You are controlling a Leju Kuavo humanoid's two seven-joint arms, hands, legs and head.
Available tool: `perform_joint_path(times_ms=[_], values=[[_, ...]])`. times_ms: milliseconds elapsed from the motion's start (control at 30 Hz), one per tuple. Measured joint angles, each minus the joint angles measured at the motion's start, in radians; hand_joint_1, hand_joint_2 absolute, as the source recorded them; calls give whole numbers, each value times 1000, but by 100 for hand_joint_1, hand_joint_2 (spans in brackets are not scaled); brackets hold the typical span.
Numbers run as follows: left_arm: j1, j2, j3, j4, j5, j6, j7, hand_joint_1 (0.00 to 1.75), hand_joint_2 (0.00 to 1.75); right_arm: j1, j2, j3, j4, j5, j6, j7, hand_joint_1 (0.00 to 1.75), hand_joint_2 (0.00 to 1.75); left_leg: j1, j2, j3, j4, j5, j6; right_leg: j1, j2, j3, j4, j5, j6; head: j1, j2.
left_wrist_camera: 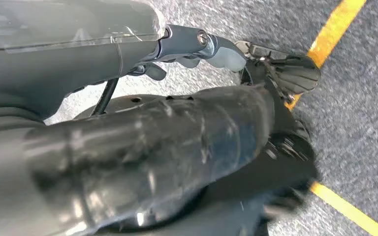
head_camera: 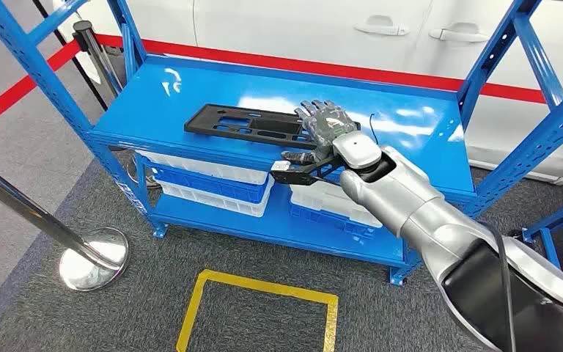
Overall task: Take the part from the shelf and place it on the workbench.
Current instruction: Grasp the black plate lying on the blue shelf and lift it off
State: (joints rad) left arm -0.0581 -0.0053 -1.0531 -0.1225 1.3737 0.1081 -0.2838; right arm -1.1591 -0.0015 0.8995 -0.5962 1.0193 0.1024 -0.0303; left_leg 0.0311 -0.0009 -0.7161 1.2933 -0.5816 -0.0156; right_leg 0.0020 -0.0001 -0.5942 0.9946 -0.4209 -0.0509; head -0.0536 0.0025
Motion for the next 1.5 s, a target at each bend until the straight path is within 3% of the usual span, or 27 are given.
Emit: perform_joint_path(times_ms=[67,100,167,233,400,467,533,567,600,633,667,733,833,933,967,1033,1067,1100,1133,1200,1233,1300,1400,1433,1500], values=[[1,0,-1,0,0,0,0,0,0,3,0,0,2,0,0,0,0,0,0,0,-12,-1,24,1,2,2,8,2,-7,-1,0,0],[1,0,-3,0,0,-1,0,0,0,5,-1,0,4,0,0,0,0,0,-1,0,-15,-20,55,2,5,3,16,3,-14,-1,0,0],[2,2,-4,0,0,-1,0,0,0,5,-3,-2,8,0,0,0,0,0,-4,1,24,-136,142,11,8,4,34,10,-32,3,0,0],[1,4,-5,0,2,0,2,0,0,3,-6,-4,11,0,0,0,0,0,-8,0,68,-239,178,20,12,6,40,20,-50,11,0,0],[1,4,-10,1,7,6,11,0,0,3,-23,-10,15,1,-4,0,0,0,-6,-4,97,-275,161,38,10,5,31,53,-80,38,2,0],[1,5,-14,1,8,8,13,0,0,8,-35,-13,15,3,-7,0,0,0,-3,-3,109,-281,154,46,2,5,-24,155,-119,54,3,0],[-1,5,-17,2,7,8,13,0,0,24,-44,-13,15,5,-8,-1,0,0,-2,-5,119,-280,143,49,-9,5,-108,281,-149,66,3,0],[0,5,-18,2,7,7,13,0,0,33,-46,-13,15,6,-8,-1,0,0,-1,-6,126,-280,137,48,-13,4,-137,312,-144,69,3,0],[0,5,-20,2,8,7,13,0,0,41,-48,-13,15,7,-8,-2,0,0,0,-7,135,-280,130,47,-16,4,-151,309,-120,72,3,0],[1,5,-21,2,8,6,13,0,0,45,-48,-13,15,8,-9,-3,0,0,1,-8,146,-279,122,44,-19,3,-144,268,-78,72,3,0],[2,5,-22,2,9,6,13,0,0,46,-48,-13,15,8,-9,-5,0,0,1,-8,158,-280,114,41,-21,3,-124,202,-26,71,3,0],[1,4,-23,2,13,6,9,0,0,46,-48,-13,16,8,-9,-11,0,0,1,-7,172,-282,100,32,-17,4,-81,89,38,65,3,0],[-5,2,-23,2,19,6,0,0,0,45,-45,-13,15,8,-8,-21,0,0,0,-6,173,-286,94,13,-5,5,-60,43,27,46,4,0],[-9,2,-23,2,20,8,-2,0,0,42,-40,-13,10,6,-6,-26,0,0,1,-3,162,-255,67,0,-12,4,-44,26,16,27,3,0],[-8,2,-24,2,21,9,-2,0,0,41,-39,-13,9,5,-5,-27,0,0,1,-3,140,-209,45,0,-13,3,-37,21,14,21,3,0],[-7,3,-25,2,20,9,-4,0,0,45,-38,-13,9,4,-3,-28,0,0,-1,-2,67,-74,-2,1,-7,1,-28,22,6,9,2,0],[-6,3,-26,2,19,9,-5,0,0,50,-38,-13,9,3,-2,-29,0,0,-2,-2,30,-21,-10,1,-4,1,-25,24,2,5,2,0],[-6,3,-28,2,19,9,-6,0,0,54,-38,-13,9,3,-1,-29,0,0,-2,-2,8,1,0,3,0,1,-22,26,-3,3,2,0],[-5,3,-29,2,18,9,-7,0,0,57,-38,-13,9,2,-1,-30,0,0,-3,-2,5,-16,29,5,3,1,-19,30,-8,2,2,0],[-5,4,-31,3,17,9,-8,0,0,59,-38,-13,9,2,-1,-30,0,0,-6,-2,41,-130,109,17,6,2,-13,40,-20,2,3,0],[-4,5,-31,3,17,9,-8,0,0,58,-38,-13,9,2,-1,-30,0,0,-9,-2,65,-187,134,22,9,4,-13,46,-26,4,3,0],[-5,7,-32,4,17,9,-9,0,0,59,-38,-13,9,2,-1,-30,0,0,-15,-2,87,-242,144,29,11,5,-17,52,-30,12,2,0],[-6,6,-36,4,16,9,-9,0,0,59,-39,-13,8,-1,0,-32,0,0,-13,-2,96,-260,146,35,10,5,-18,54,-35,24,3,0],[-5,6,-37,4,16,9,-9,0,0,59,-40,-14,8,-3,1,-34,0,0,-10,-2,100,-266,148,39,9,5,-23,68,-46,30,3,0],[-5,6,-39,5,18,9,-9,0,0,59,-42,-14,9,-10,8,-42,0,0,-6,-1,105,-272,150,45,0,5,-63,158,-95,43,4,0]])
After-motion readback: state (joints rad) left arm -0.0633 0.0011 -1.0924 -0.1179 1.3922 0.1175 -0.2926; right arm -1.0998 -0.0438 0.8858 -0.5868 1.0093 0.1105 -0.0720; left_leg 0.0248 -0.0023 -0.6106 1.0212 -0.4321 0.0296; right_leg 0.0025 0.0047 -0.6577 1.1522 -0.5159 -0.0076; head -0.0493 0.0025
